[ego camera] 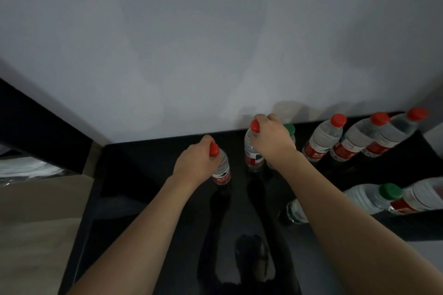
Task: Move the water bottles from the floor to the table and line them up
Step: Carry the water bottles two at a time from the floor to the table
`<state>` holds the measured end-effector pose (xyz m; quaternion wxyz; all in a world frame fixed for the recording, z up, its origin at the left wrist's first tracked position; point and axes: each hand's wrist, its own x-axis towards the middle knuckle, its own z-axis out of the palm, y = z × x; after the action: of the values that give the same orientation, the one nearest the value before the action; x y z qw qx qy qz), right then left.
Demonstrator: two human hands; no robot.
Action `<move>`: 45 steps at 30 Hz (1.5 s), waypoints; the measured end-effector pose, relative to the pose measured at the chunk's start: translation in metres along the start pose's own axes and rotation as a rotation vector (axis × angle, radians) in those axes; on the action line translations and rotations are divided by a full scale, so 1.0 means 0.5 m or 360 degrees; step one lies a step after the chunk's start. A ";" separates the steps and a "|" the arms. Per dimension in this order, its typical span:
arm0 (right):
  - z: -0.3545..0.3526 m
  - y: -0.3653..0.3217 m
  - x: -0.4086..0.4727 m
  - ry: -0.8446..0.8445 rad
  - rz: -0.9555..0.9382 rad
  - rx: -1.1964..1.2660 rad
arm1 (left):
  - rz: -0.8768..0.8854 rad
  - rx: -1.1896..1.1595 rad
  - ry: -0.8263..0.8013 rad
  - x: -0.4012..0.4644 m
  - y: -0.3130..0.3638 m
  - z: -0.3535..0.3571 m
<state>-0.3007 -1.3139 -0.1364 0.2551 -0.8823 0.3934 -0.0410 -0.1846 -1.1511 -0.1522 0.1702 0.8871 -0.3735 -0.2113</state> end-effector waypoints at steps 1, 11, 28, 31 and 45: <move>-0.006 -0.003 -0.002 -0.0007 -0.0012 0.0002 | -0.0017 0.0012 -0.0011 -0.004 0.001 -0.003; -0.002 -0.084 -0.067 0.0105 -0.0325 -0.0029 | -0.0069 0.0230 0.0372 -0.101 -0.057 -0.052; 0.172 -0.467 -0.287 -0.0149 -0.1053 -0.0068 | -0.0499 0.0319 0.0946 -0.431 -0.381 -0.210; 0.222 -0.556 -0.355 -0.0205 -0.1178 -0.0078 | -0.0660 0.0318 0.0992 -0.526 -0.463 -0.241; 0.479 -0.930 -0.741 -0.0587 -0.1642 -0.0070 | -0.1305 0.0225 0.1227 -1.051 -0.808 -0.303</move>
<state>-0.1771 -0.6882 -0.0721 0.2481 -0.9585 -0.1407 0.0028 -0.2018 -0.4750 -0.0786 0.1384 0.9818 0.0775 0.1045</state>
